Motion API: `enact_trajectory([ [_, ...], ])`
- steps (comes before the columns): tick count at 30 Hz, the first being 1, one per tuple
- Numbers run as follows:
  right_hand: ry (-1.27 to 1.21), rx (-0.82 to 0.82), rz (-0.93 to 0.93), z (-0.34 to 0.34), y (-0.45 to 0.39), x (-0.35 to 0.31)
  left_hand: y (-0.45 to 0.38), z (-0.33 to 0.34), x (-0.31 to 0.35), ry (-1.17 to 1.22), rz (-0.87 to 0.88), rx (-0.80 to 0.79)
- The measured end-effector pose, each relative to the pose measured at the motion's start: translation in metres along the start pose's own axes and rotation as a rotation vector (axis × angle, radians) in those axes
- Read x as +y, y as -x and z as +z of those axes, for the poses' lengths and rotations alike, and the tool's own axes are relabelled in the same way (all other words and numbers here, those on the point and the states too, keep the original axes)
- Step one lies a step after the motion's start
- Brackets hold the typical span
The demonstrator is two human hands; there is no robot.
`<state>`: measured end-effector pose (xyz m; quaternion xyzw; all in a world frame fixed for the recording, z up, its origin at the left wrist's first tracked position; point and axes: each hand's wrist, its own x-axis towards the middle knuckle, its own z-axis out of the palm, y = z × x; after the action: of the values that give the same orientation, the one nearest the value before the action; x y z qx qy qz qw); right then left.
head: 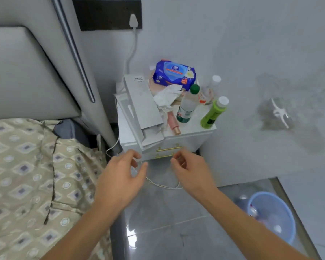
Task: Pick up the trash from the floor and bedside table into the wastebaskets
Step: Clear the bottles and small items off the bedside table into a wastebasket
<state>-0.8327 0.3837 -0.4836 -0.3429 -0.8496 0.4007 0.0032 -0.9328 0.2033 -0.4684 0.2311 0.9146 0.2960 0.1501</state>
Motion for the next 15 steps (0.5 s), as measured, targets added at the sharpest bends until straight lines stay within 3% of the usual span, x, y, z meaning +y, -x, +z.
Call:
enact_trajectory([
  [9, 0.165, 0.441, -0.059, -0.119, -0.090, 0.035, -0.117, 0.016, 0.110, -0.005, 0.185, -0.001],
  [12, 0.207, 0.472, -0.016, -0.150, -0.131, 0.042, -0.171, 0.024, 0.148, -0.065, 0.234, 0.022],
  [15, 0.256, 0.369, 0.061, -0.162, -0.171, 0.045, -0.217, 0.040, 0.169, -0.170, 0.268, 0.002],
])
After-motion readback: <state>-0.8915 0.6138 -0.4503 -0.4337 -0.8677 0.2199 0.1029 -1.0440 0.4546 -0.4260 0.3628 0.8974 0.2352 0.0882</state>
